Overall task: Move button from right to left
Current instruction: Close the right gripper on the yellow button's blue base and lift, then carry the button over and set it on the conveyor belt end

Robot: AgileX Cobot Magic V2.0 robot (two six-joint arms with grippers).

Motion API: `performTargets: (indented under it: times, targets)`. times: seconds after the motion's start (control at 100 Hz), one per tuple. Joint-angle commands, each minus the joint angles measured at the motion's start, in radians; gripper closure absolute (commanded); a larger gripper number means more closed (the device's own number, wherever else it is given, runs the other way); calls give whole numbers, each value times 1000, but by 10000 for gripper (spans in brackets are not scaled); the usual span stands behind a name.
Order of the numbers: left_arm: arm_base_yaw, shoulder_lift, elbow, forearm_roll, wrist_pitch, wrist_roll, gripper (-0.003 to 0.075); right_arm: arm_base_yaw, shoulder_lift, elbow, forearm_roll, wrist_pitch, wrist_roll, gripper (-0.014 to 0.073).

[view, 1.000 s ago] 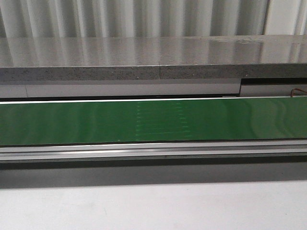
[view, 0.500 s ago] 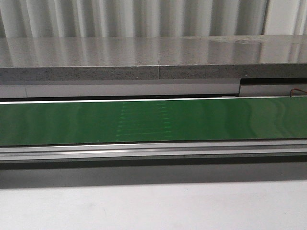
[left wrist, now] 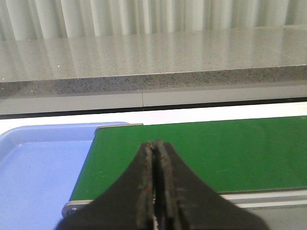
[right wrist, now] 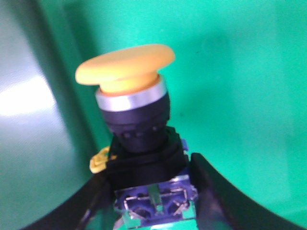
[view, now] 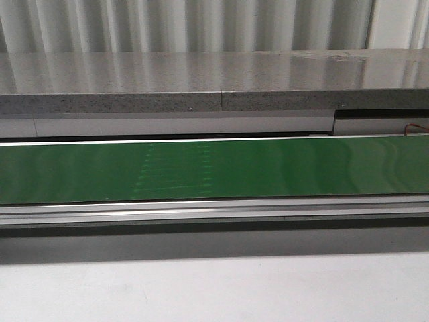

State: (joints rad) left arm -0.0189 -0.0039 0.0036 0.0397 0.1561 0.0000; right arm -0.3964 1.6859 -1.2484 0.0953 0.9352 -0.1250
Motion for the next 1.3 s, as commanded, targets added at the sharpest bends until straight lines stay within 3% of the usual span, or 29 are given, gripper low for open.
performTargets:
  times: [0.0,0.22,0.39,0.8,0.9,1.02,1.09,1.29]
  targets:
    - [1,-32,39,-5,-76,0,741,36,-89,-25,21,29,24,387]
    - [1,-32,39,-5,-76,0,741,177,-122,-19,35,87,102,387]
    - [1,-32,39,-5,-76,0,741,262,-121,0,35,19,159,387]
    - [1,-32,39,-5,-76,0,741,272,-19,8,34,2,179,384]
    - [1,-32,39,-5,-76,0,741,272,-23,8,34,2,179,293]
    - [1,-32,39,-5,-76,0,741,272,-24,8,34,2,177,68]
    - [1,-32,39,-5,-76,0,741,274,-27,8,35,2,174,-13]
    - [1,-32,39,-5,-76,0,741,314,-92,8,84,2,73,-29]
